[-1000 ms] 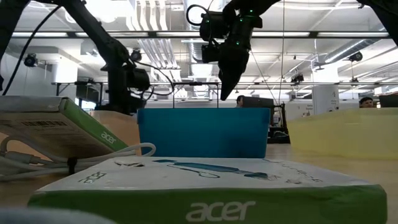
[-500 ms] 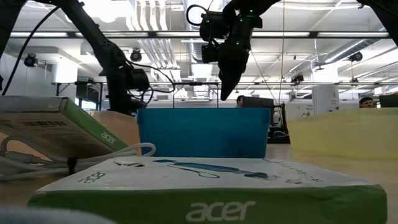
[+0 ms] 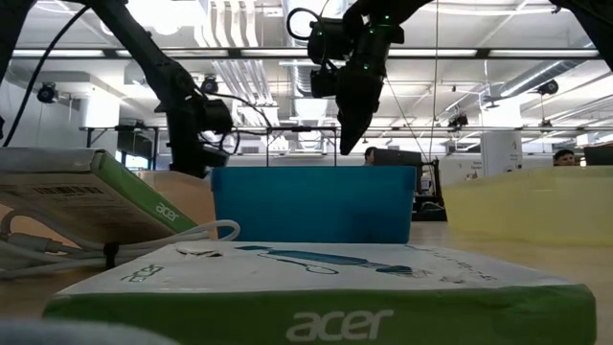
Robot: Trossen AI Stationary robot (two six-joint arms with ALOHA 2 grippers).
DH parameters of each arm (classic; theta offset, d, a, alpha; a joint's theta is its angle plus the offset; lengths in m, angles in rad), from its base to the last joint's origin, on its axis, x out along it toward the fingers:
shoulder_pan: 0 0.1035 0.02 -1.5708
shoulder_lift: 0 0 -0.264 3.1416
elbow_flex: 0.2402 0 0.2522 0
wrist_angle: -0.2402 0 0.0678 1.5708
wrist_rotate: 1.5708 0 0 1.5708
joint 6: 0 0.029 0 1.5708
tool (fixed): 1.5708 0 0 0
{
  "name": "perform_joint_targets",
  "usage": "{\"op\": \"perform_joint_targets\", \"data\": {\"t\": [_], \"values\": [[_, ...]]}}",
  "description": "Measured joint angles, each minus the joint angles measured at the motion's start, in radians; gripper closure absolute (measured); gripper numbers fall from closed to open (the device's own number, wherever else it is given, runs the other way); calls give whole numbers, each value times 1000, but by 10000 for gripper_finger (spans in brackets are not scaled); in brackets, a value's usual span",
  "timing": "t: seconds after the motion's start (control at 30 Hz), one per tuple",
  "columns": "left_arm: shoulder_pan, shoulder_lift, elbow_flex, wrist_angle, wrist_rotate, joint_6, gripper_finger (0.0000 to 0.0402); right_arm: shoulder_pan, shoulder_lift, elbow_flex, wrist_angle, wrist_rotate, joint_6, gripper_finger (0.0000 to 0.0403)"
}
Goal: Pick and place items into bin
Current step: Put the white adapter charger into the blue bin
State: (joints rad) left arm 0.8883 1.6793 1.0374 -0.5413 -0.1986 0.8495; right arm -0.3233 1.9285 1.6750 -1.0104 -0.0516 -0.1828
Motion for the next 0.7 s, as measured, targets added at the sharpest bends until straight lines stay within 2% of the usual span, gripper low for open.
{"op": "perform_joint_targets", "data": {"t": [0.23,0.57,0.7], "values": [[-4,0,-4,28,9,-82,217,0,0,-4,11,0,-12,101],[-5,0,-15,35,9,-108,217,0,0,-9,19,0,-31,105],[-2,-18,-15,13,-40,-111,216,0,0,-12,19,0,-32,105]]}}
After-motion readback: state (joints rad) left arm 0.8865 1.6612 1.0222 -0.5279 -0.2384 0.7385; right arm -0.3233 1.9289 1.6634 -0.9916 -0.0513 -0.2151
